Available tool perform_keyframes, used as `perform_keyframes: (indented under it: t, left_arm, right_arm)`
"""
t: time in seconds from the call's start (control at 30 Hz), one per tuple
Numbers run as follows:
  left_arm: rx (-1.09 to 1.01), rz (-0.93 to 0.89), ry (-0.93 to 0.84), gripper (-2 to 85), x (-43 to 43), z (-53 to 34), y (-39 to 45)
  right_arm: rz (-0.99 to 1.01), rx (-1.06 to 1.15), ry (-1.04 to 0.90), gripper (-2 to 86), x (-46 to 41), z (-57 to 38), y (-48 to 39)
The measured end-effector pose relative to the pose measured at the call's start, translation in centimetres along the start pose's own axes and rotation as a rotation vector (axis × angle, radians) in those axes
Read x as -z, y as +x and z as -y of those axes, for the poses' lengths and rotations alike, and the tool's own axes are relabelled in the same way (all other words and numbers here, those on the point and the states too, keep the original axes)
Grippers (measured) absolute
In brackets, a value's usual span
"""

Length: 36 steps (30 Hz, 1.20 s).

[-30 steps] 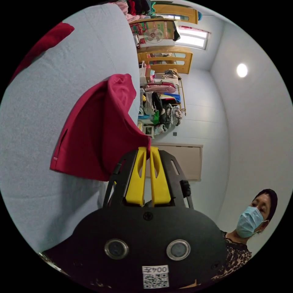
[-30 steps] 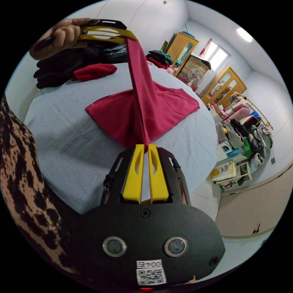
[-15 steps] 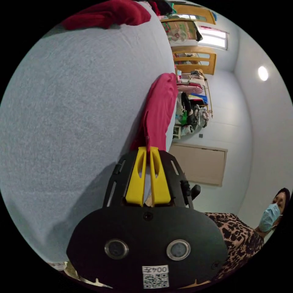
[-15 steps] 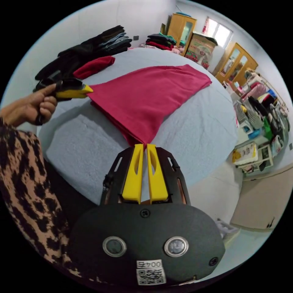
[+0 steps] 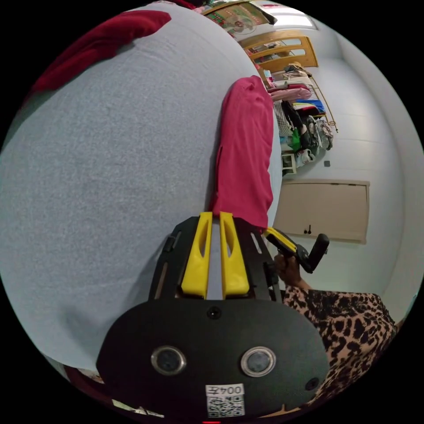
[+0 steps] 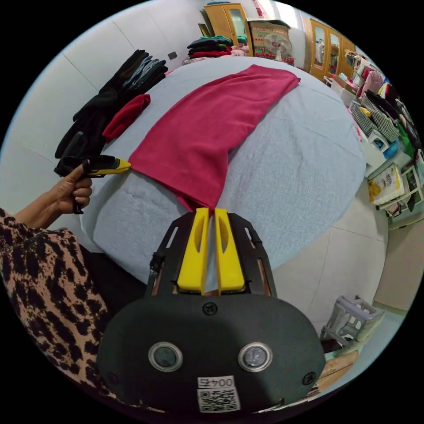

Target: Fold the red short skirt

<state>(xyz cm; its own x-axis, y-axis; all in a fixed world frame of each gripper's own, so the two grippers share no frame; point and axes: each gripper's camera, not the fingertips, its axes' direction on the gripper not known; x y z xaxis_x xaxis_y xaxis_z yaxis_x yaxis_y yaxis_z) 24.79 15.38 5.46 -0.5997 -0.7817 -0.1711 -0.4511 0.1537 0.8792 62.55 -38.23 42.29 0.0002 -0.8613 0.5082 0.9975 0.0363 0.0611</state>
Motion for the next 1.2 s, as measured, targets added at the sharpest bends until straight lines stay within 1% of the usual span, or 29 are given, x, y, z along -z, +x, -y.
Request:
perform_keyframes:
  t: [0.1, 0.2, 0.23, 0.27, 0.37, 0.43, 0.5, 0.63, 0.77, 0.9, 1.0, 1.07, 1.1, 1.13, 1.2]
  left_arm:
    - [-0.050, 0.015, -0.008, 7.3, 0.9, -0.3, -0.5]
    - [-0.143, -0.008, -0.006, 9.5, 1.5, 0.1, -0.3]
    - [-0.168, -0.018, -0.006, 10.0, 1.4, 0.6, -0.2]
    - [-0.180, -0.022, -0.006, 10.4, 1.0, 1.3, -0.2]
    - [-0.206, -0.027, -0.032, 10.0, -0.5, 3.4, 0.0]
    - [-0.217, -0.034, -0.049, 9.7, -1.2, 4.4, 0.2]
    - [-0.221, -0.040, -0.065, 9.6, -1.7, 5.2, 0.3]
    - [-0.191, -0.110, -0.082, 9.2, -2.7, 6.2, -0.2]
    - [-0.146, -0.195, -0.092, 7.0, -4.3, 7.5, -1.1]
    - [-0.124, -0.239, -0.113, 5.0, -5.7, 8.7, -1.6]
    - [-0.102, -0.224, -0.115, 4.0, -5.3, 9.4, -1.8]
    - [-0.095, -0.237, -0.090, 3.5, -2.9, 9.3, -1.4]
    - [-0.103, -0.238, -0.078, 3.4, -2.0, 9.2, -1.3]
    - [-0.134, -0.246, -0.074, 3.3, -0.7, 9.0, -1.1]
    - [-0.127, -0.230, -0.097, 3.1, -0.1, 8.7, -1.7]
  right_arm:
    - [0.082, -0.025, -0.045, 6.2, 2.4, 0.6, 3.6]
    - [0.245, -0.103, -0.043, 10.3, 5.8, 1.0, 8.6]
    - [0.337, -0.151, -0.028, 11.0, 7.0, 1.3, 10.8]
    - [0.424, -0.203, -0.015, 11.6, 7.8, 1.7, 13.0]
    - [0.574, -0.312, -0.027, 12.0, 8.3, 3.0, 17.4]
    - [0.637, -0.347, -0.048, 11.5, 8.4, 3.8, 19.0]
    - [0.654, -0.355, -0.068, 10.7, 8.7, 4.6, 19.9]
    - [0.697, -0.386, -0.085, 9.4, 10.5, 6.2, 22.0]
    - [0.756, -0.426, -0.098, 7.9, 12.1, 7.6, 24.1]
    - [0.820, -0.468, -0.092, 6.0, 13.2, 8.3, 25.5]
    - [0.786, -0.461, -0.115, 4.0, 15.1, 9.3, 25.8]
    - [0.762, -0.465, -0.002, 3.3, 20.4, 9.8, 26.4]
    - [0.754, -0.453, 0.021, 3.2, 21.9, 9.9, 26.3]
    - [0.731, -0.414, 0.024, 3.1, 24.0, 10.3, 25.8]
    - [0.679, -0.374, -0.030, 3.1, 25.0, 10.6, 24.9]
